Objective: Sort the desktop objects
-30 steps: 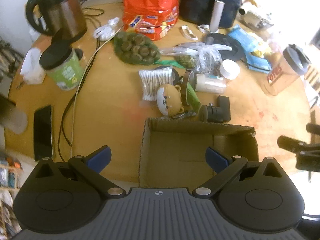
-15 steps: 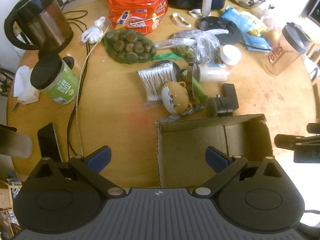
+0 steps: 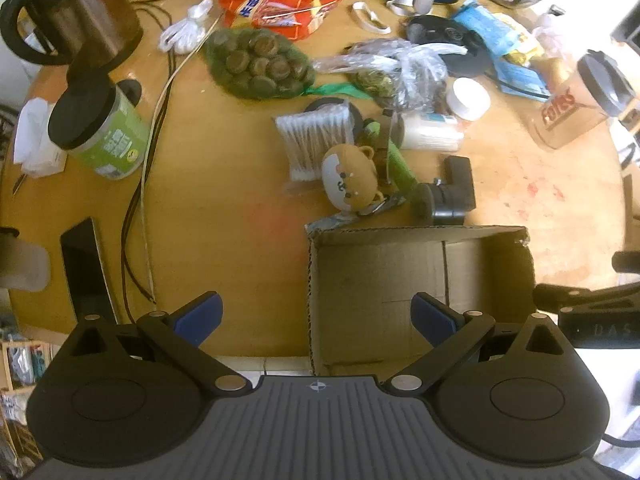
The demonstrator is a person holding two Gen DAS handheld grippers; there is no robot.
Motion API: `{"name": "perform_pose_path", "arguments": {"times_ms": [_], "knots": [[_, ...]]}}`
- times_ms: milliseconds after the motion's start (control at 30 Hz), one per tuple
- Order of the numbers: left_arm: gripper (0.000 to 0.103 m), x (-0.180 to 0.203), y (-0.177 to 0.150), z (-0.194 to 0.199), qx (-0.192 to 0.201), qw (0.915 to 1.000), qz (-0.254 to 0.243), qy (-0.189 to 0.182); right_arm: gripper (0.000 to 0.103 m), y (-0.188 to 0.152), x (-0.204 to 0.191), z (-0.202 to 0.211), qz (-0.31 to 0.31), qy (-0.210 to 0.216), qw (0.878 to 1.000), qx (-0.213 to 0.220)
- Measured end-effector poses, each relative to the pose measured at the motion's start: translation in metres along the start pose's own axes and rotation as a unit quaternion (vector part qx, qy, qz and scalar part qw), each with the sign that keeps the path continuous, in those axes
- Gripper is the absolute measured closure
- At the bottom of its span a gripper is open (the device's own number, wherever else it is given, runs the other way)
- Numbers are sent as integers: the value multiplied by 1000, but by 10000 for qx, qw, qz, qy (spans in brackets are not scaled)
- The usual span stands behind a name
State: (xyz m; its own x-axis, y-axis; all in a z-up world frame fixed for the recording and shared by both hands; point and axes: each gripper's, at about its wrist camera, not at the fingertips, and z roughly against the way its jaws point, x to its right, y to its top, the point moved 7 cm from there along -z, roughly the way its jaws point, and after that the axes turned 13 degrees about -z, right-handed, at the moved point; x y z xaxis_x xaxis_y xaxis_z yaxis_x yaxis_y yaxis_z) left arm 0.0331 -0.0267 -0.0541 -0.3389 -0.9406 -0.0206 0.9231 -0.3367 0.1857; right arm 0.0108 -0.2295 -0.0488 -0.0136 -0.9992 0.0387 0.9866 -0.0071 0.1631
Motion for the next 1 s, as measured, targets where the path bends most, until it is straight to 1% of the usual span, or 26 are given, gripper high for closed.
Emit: {"name": "perform_pose_path", "arguments": {"times_ms": [200,467,733,1000], "knots": [[0,2,-1,-1,-127,9998,111,85,0,1,-1,-8,122,42,9998,-157],[0,9,-3,-5,-199,9996,150,115,0,3,3,-15,123,234,9994,-224],[0,16,-1,-6,-169,9997,136,66,0,1,23,-17,-81,315,9991,-256],[0,20,1,-6,-136,9998,127,38,0,2,25,-13,-62,345,9992,-205]]}}
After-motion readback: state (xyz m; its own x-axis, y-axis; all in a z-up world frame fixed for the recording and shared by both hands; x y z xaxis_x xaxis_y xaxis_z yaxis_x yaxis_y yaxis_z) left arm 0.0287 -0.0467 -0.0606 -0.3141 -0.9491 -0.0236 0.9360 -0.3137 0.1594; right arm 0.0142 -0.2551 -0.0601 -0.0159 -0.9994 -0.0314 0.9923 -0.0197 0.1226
